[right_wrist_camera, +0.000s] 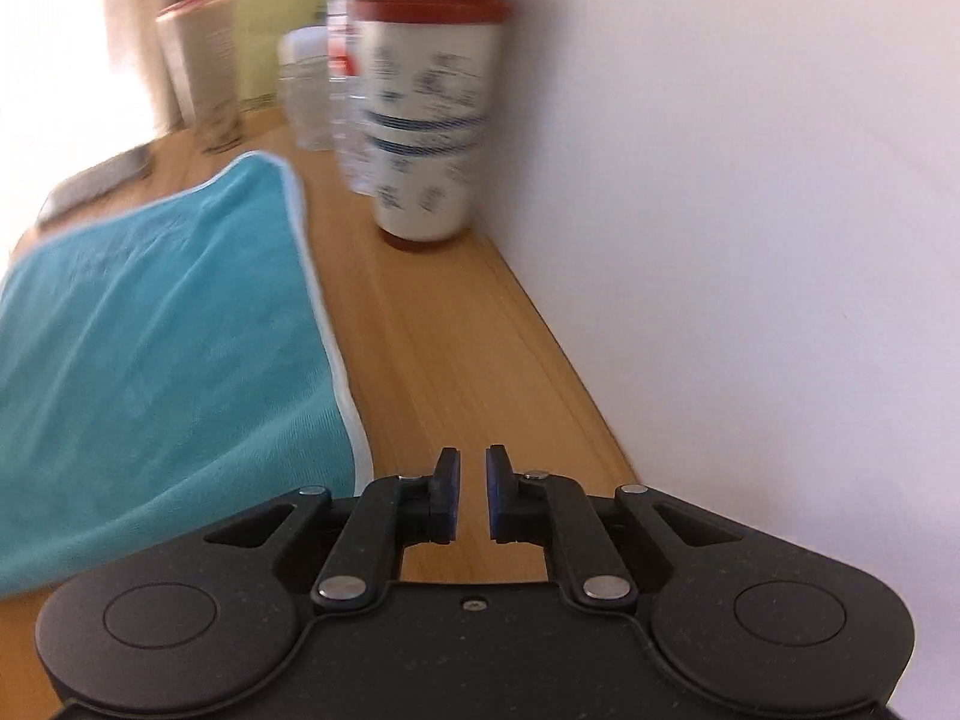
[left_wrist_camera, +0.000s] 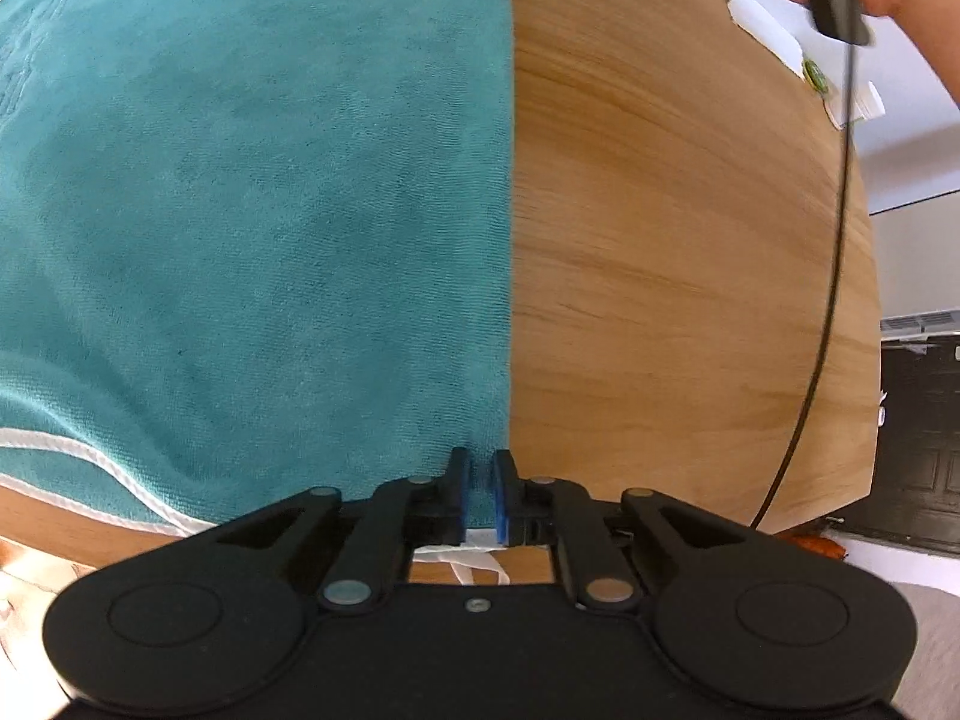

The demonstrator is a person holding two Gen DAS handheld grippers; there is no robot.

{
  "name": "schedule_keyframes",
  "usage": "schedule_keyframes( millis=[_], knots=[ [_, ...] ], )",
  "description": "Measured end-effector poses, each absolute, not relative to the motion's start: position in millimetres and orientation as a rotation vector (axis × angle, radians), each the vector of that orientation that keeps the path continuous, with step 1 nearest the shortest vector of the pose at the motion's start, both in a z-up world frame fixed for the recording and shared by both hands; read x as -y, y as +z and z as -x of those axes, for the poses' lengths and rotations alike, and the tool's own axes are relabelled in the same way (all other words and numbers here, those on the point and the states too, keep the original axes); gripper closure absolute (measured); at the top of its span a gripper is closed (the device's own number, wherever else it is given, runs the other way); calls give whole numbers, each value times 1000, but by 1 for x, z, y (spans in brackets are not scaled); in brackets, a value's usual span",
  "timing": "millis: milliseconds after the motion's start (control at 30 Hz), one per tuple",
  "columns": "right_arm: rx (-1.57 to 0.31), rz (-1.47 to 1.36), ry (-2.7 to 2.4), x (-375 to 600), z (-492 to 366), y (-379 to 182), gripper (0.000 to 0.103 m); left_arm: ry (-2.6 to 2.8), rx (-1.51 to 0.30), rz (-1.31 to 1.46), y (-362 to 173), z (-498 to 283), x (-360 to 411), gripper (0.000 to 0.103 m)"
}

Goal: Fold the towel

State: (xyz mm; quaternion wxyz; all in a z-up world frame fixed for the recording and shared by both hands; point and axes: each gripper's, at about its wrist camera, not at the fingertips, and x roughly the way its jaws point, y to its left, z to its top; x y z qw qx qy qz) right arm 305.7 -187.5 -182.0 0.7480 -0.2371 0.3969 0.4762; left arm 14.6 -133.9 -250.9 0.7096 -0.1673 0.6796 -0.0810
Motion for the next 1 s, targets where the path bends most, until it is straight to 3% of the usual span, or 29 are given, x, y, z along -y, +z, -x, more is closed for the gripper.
schedule_keyframes(
  millis=[33, 100, 167, 467, 533, 600, 633, 867, 1000],
  knots=[
    [-952, 434, 1040, 194, -305, -180, 71, -179, -1508, 374, -251, -15, 133, 95],
    [-1026, 288, 1067, 203, -295, -182, 69, -181, -1505, 376, -251, -16, 133, 95],
    [-1082, 208, 1077, 203, -285, -189, 53, -184, -1502, 378, -252, -16, 133, 95],
    [-1199, -27, 1014, 171, -270, -223, 54, -201, -1491, 394, -241, -8, 118, 95],
    [-1218, -77, 982, 167, -273, -226, 58, -205, -1492, 394, -241, -8, 118, 95],
    [-1227, -70, 960, 160, -275, -226, 95, -216, -1493, 393, -242, -7, 117, 95],
    [-1229, -68, 954, 156, -277, -224, 99, -219, -1494, 398, -243, -7, 115, 95],
    [-1088, -128, 1174, 144, -258, -170, 99, -249, -1503, 402, -240, -3, 108, 95],
    [-1106, -194, 1094, 178, -261, -183, 99, -266, -1510, 395, -241, -4, 111, 95]
  ],
)
